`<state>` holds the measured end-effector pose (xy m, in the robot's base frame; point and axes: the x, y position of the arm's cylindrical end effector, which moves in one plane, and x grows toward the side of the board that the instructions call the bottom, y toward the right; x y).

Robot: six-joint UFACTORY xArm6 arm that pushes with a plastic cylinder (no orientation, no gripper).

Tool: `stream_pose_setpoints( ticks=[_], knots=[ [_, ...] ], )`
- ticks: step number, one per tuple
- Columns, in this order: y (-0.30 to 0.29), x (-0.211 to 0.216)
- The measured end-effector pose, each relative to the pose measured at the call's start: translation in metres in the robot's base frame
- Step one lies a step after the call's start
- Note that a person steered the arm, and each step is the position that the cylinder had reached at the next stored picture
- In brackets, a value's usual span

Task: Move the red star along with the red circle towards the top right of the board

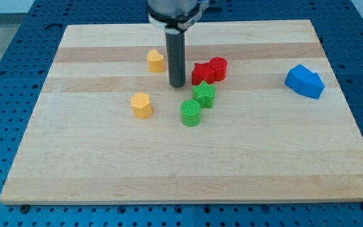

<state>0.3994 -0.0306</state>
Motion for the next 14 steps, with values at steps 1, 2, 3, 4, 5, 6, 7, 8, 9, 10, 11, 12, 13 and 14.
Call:
stream_pose_setpoints(
  ticks=[1, 2, 3, 4, 5, 6, 7, 8, 9, 10, 11, 12, 13, 14],
  knots=[
    [0.001, 0.021],
    [0.016, 0.013],
    [0.019, -0.006],
    [0.031, -0.012],
    [0.055, -0.015],
    [0.075, -0.027],
    [0.091, -0.041],
    [0.112, -0.051],
    [0.138, -0.055],
    [0.163, -0.056],
    [0.18, -0.057],
    [0.192, -0.065],
    [0.202, -0.079],
    [0.21, -0.095]
  ],
)
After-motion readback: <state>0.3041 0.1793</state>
